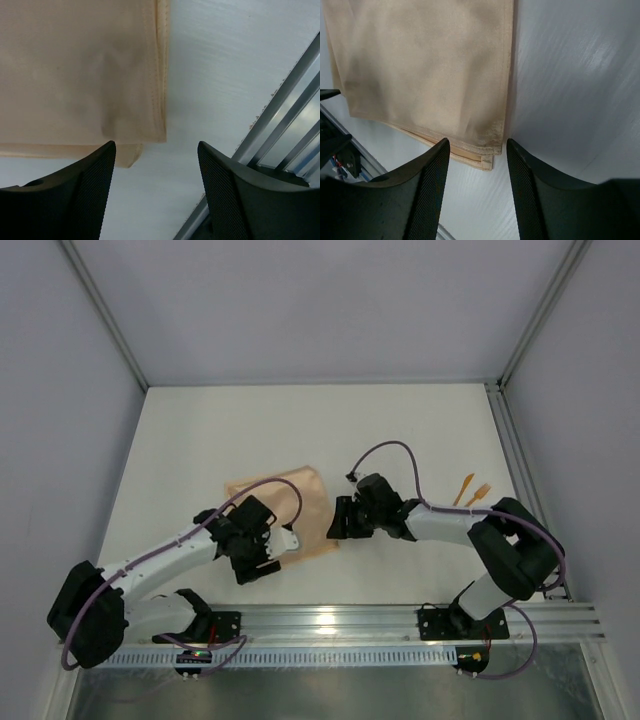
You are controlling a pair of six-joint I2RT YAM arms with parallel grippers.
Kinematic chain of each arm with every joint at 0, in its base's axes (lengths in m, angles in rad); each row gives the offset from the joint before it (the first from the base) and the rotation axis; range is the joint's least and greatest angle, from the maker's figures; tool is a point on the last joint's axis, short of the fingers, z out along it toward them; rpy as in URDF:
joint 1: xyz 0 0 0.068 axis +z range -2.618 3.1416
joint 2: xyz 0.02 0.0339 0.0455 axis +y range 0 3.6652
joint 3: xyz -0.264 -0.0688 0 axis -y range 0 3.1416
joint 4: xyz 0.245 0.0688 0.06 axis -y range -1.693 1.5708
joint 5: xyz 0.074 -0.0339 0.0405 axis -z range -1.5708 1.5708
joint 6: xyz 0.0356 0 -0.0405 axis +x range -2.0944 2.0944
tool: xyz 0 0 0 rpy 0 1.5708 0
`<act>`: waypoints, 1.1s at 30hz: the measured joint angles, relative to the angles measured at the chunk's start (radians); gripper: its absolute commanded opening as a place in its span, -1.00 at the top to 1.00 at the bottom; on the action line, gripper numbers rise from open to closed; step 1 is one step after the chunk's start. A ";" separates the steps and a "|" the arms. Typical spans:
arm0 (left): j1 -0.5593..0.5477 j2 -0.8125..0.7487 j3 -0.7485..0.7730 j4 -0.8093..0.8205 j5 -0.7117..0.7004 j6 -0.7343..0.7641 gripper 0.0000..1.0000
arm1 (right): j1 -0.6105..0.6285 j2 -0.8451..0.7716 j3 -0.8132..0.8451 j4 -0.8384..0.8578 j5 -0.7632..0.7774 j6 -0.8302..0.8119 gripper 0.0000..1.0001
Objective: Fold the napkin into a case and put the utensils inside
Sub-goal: Pick up the lower triangle-folded napkin from the center of the board.
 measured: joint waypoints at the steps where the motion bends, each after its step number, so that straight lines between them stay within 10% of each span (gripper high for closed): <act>1: -0.039 -0.001 -0.014 0.021 -0.030 0.000 -0.36 | 0.001 -0.001 -0.003 0.011 0.006 0.009 -0.05; 9: -0.132 -0.002 -0.107 0.169 -0.217 0.008 -0.09 | 0.000 0.014 -0.022 0.063 0.025 0.060 0.19; 17: -0.133 -0.017 -0.127 0.217 -0.292 0.025 0.73 | 0.001 0.046 -0.024 0.105 0.019 0.079 0.48; 27: -0.133 -0.048 -0.048 0.163 -0.257 0.006 0.46 | 0.001 0.049 -0.023 0.110 0.009 0.050 0.39; 33: -0.133 -0.047 -0.074 0.163 -0.256 0.008 0.63 | 0.001 0.037 -0.022 0.100 0.001 0.015 0.26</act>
